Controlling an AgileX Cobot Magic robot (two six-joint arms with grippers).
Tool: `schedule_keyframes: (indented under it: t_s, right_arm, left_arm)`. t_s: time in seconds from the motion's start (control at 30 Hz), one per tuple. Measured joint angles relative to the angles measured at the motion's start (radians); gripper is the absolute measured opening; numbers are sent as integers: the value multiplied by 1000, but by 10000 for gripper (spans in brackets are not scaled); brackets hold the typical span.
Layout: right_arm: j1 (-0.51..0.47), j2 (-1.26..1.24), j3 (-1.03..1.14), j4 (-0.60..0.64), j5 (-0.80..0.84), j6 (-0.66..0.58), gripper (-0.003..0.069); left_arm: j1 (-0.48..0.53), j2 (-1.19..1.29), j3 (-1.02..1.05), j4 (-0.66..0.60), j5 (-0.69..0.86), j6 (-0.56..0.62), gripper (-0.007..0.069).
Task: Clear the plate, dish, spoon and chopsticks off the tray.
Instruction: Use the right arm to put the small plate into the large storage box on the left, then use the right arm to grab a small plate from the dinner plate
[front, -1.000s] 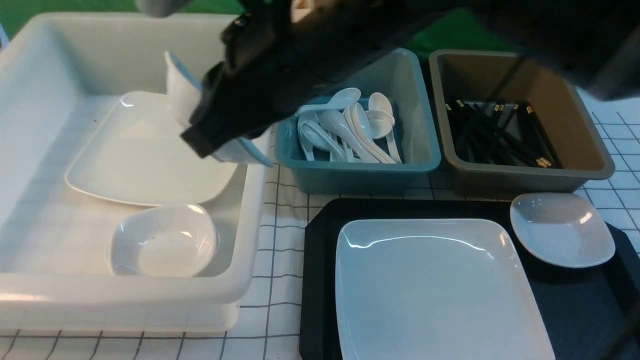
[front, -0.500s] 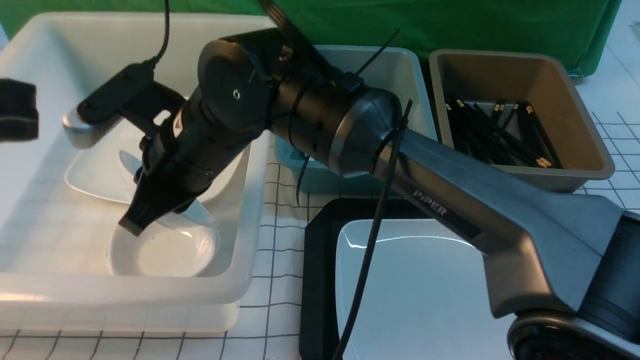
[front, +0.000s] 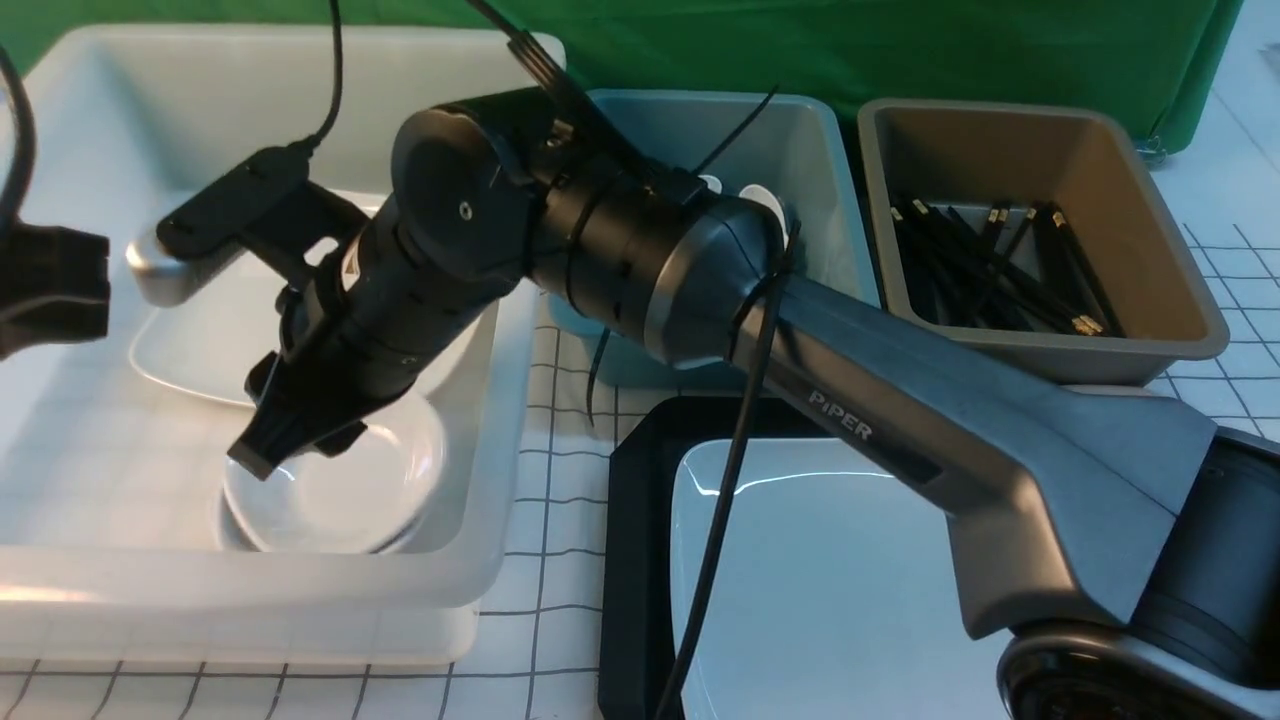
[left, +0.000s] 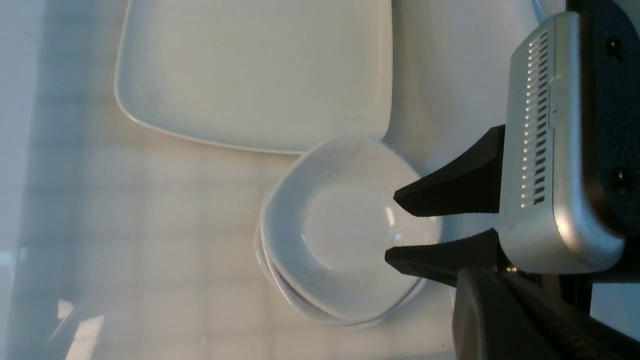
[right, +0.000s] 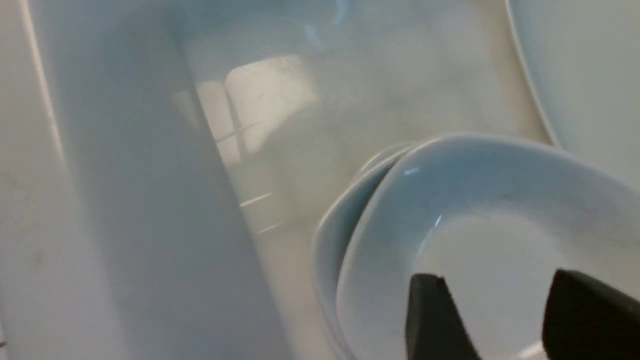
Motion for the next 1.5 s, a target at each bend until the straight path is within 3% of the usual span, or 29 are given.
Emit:
schedule_keyframes:
  t_s: [0.13,0.2,0.37,0.43,0.6,0.63,0.67,0.77,0.93,1.07,1.13,1.3,1.5]
  right_arm:
    - [0,-34,-14,-21,106,11,329]
    - [-3,-71,-31,-76,173,20,295]
    - [-76,-223,-39,-203,212,100,85]
    - [-131,-317,-18,-221,211,111,27]
    - [-247,-519,136,-224,211,109,15]
    - [-304,-612,251,-227,212,96,24]
    - [-310,-622,266,-227,212,96,26]
    - [-426,-780,553,-232,215,80,80]
    - [-563,-872,911,-302,198,74,230]
    - [-641,-864,1130,-389,88,92,366]
    - [-659,-851,1220,-427,6,94,398]
    - [-665,-801,1327,-475,-166,93,419]
    - [-665,-718,1338,-517,-254,93,419]
  left_arm:
    - [0,0,0,-22,-2,21,-2]
    - [0,0,0,-65,-2,67,-2]
    - [-18,0,0,-281,-2,199,-2]
    - [-74,0,0,-339,-3,248,-2]
    - [-242,14,0,-359,-33,271,-2]
    - [-331,35,0,-357,-57,268,-2]
    - [-341,38,0,-357,-60,267,-2]
    - [-513,128,0,-357,-117,262,-2]
    - [-698,272,0,-357,-172,264,-2]
    - [-768,357,0,-357,-174,271,-2]
    - [-776,378,0,-356,-175,276,-2]
    - [-778,389,0,-309,-178,284,-2]
    - [-778,389,0,-279,-170,282,-2]
